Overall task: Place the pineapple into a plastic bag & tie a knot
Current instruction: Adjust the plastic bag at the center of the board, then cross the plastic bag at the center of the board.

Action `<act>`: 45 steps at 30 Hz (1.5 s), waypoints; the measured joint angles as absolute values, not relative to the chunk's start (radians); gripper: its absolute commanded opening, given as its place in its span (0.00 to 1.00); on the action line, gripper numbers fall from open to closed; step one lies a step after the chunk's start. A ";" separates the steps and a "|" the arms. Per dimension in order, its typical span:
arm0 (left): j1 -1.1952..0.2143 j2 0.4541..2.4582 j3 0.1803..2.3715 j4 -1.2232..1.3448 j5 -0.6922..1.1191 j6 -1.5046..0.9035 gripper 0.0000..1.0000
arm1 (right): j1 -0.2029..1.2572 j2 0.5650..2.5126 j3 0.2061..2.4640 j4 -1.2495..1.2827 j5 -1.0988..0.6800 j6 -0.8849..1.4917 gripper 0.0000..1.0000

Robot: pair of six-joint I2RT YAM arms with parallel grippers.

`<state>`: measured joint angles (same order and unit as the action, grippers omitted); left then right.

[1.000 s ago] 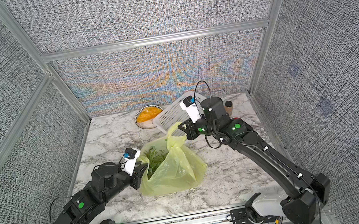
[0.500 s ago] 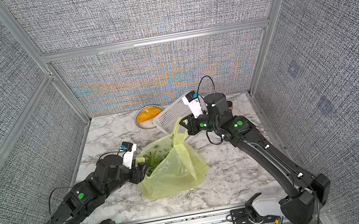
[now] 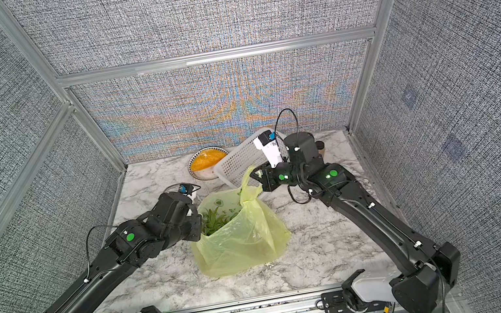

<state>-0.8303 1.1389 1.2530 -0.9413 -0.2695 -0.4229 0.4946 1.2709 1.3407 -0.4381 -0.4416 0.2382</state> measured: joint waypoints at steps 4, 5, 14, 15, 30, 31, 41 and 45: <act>-0.830 1.048 1.221 -0.824 -0.271 -0.376 0.00 | 0.493 1.254 1.343 -0.436 -0.438 0.236 0.00; -0.830 1.010 1.196 -0.761 -0.269 -0.360 0.00 | 0.493 1.249 1.349 -0.428 -0.440 0.236 0.00; -0.830 0.798 0.923 -0.253 -0.206 -0.286 0.00 | 0.494 1.161 1.248 -0.258 -0.525 0.220 0.00; -0.830 0.794 0.902 -0.229 -0.197 -0.285 0.00 | 0.495 1.166 1.240 -0.260 -0.527 0.216 0.00; -0.830 0.796 0.813 -0.084 0.017 -0.237 0.00 | 0.496 1.294 1.666 -0.553 -0.289 -0.014 0.88; -0.830 0.796 0.813 -0.085 0.028 -0.227 0.00 | 0.504 1.287 1.674 -0.549 -0.294 -0.051 0.87; -0.830 0.817 0.826 -0.089 0.081 -0.140 0.00 | 0.727 1.328 1.517 -0.531 -0.449 -0.344 0.76; -0.830 0.817 0.827 -0.089 0.090 -0.132 0.00 | 0.755 1.343 1.461 -0.535 -0.381 -0.435 0.71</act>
<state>-0.8295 0.8169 0.8268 -0.0895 0.0898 -0.1318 0.7551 1.3426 1.4612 -0.5350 -0.3809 -0.4355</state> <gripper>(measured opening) 0.048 0.735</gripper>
